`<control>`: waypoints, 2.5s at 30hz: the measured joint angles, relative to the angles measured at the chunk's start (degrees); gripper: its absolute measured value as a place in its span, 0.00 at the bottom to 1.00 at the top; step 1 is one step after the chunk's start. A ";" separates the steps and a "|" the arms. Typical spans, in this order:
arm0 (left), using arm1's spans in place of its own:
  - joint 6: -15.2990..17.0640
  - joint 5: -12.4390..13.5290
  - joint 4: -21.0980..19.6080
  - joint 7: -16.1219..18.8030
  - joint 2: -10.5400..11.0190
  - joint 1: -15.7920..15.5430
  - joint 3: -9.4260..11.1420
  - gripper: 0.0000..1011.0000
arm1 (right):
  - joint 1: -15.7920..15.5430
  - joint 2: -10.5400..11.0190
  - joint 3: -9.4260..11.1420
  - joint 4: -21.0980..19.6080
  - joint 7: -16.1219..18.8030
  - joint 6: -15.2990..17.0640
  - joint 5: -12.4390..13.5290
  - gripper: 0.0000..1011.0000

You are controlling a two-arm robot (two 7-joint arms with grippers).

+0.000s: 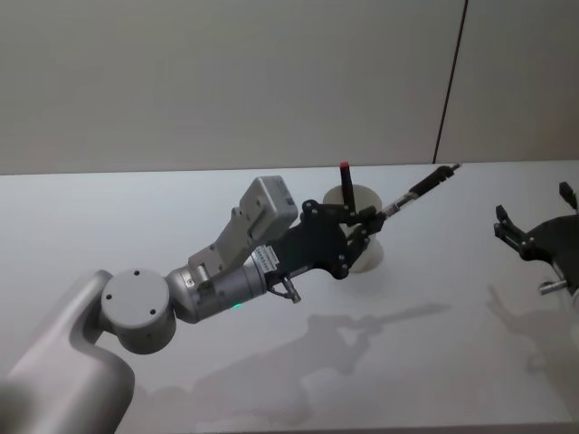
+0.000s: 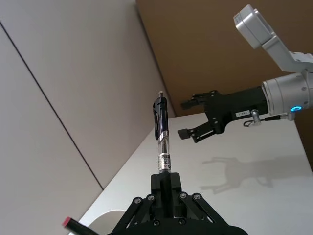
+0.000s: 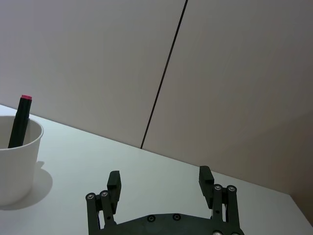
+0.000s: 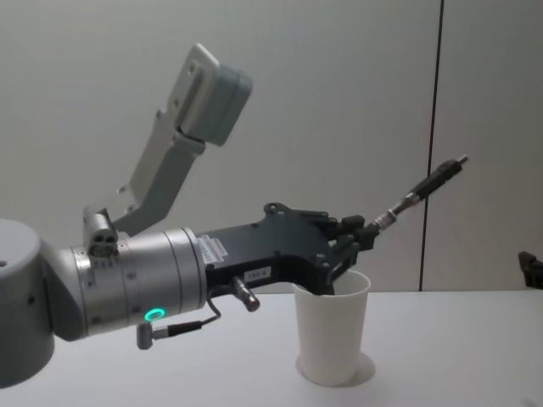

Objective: Place the pen into the pen holder.

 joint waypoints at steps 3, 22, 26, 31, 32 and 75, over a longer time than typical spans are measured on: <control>-0.09 -0.15 0.79 -0.90 -0.33 -0.52 0.21 0.12 | 0.00 0.00 0.00 0.00 0.00 0.00 0.00 0.99; -0.15 -0.55 3.37 -3.50 -1.29 -2.14 0.82 0.12 | -0.30 0.14 0.08 -0.36 0.60 -0.51 0.72 0.99; -0.15 -0.58 3.54 -3.67 -1.35 -2.26 0.85 0.12 | -0.58 0.34 0.30 -0.66 1.38 -0.89 1.77 0.99; -0.15 -0.61 3.71 -3.83 -1.41 -2.35 0.88 0.12 | -1.05 0.75 0.75 -1.06 2.80 -1.27 3.57 0.99; -0.15 -0.62 3.74 -3.86 -1.42 -2.38 0.89 0.12 | -1.25 0.94 0.94 -1.23 3.40 -1.38 4.32 0.99; -0.15 -0.63 4.00 -4.14 -1.53 -2.55 0.95 0.12 | -6.21 4.43 4.22 -4.85 28.90 10.44 37.59 0.99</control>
